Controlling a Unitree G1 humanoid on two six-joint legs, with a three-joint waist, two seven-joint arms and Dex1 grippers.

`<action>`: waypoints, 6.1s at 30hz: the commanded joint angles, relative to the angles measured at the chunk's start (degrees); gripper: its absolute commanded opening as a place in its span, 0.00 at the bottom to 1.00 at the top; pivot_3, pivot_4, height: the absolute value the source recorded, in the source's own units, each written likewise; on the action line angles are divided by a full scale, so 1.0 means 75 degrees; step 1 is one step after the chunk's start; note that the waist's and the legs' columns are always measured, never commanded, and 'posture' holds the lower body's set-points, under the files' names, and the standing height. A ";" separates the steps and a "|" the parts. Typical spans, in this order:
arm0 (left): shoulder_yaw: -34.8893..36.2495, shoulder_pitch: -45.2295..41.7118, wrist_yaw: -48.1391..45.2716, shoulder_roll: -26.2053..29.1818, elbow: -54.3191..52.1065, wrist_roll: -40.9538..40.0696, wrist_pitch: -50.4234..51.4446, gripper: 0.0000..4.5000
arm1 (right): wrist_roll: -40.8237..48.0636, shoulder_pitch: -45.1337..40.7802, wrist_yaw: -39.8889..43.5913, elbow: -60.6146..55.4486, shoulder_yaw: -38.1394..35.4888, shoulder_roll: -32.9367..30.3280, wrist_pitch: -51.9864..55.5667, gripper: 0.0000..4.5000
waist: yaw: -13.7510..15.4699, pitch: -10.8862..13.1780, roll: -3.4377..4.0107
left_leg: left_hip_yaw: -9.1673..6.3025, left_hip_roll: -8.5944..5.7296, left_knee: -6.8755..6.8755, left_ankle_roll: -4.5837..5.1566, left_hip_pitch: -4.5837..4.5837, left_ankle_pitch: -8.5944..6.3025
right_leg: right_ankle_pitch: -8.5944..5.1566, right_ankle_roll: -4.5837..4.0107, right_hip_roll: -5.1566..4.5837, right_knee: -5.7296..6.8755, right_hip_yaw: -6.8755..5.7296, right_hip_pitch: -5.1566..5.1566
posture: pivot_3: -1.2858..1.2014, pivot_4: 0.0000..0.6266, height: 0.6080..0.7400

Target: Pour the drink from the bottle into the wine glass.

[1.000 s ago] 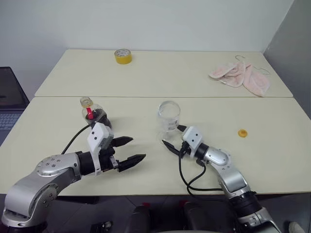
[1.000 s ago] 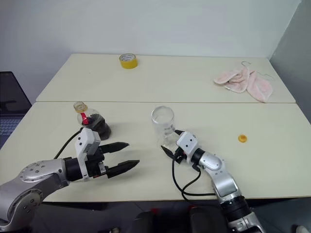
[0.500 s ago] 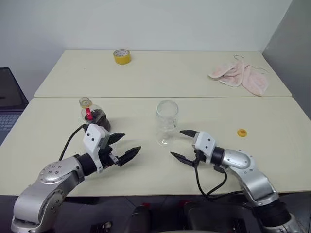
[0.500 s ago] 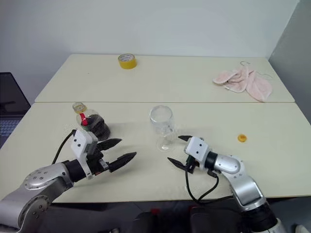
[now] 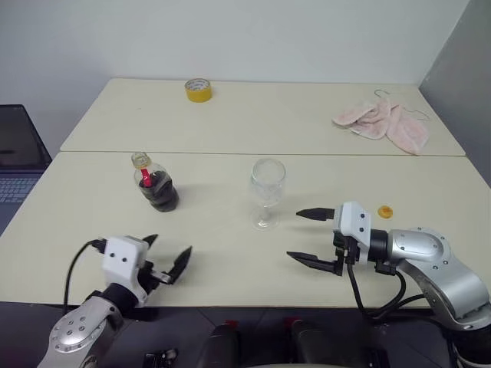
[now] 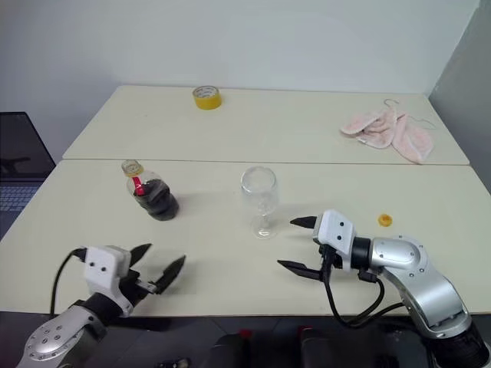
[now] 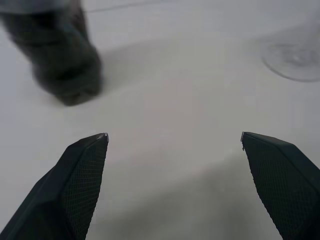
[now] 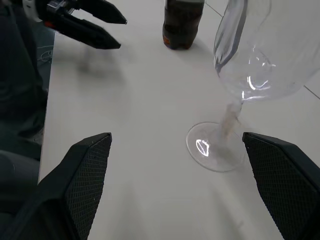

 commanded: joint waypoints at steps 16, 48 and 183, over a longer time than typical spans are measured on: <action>-0.0042 -0.2760 -0.0102 0.0639 0.2733 0.0396 -0.0051 1.00 | 0.0126 -0.0257 0.0009 -0.0311 0.0418 0.0158 -0.0252 1.00 | 0.0029 -0.0001 -0.0003 | -0.0002 -0.0001 0.0000 -0.0003 0.0000 0.0002 | 0.0000 -0.0001 -0.0002 -0.0001 -0.0001 -0.0002 | 0.52 0.24 1.00; -0.0459 -0.4383 -0.0689 0.0713 0.4316 0.0798 -0.0510 0.43 | 0.0109 -0.0848 -0.0444 -0.0364 0.0668 0.0315 0.0079 1.00 | 0.0032 -0.0001 -0.0003 | -0.0007 -0.0002 0.0000 -0.0006 -0.0002 0.0003 | 0.0000 0.0000 -0.0006 0.0000 -0.0005 -0.0005 | 0.52 0.24 1.00; -0.4160 -1.0575 -0.2934 0.1933 0.9205 0.4924 -0.9160 0.18 | 0.4832 -0.1869 -0.2313 -0.1384 -0.2329 -0.1518 0.2952 1.00 | -0.0072 0.0003 -0.0010 | -0.0001 -0.0016 0.0019 0.0009 -0.0071 0.0008 | 0.0003 0.0001 -0.0007 0.0017 -0.0012 -0.0062 | 0.52 0.24 1.00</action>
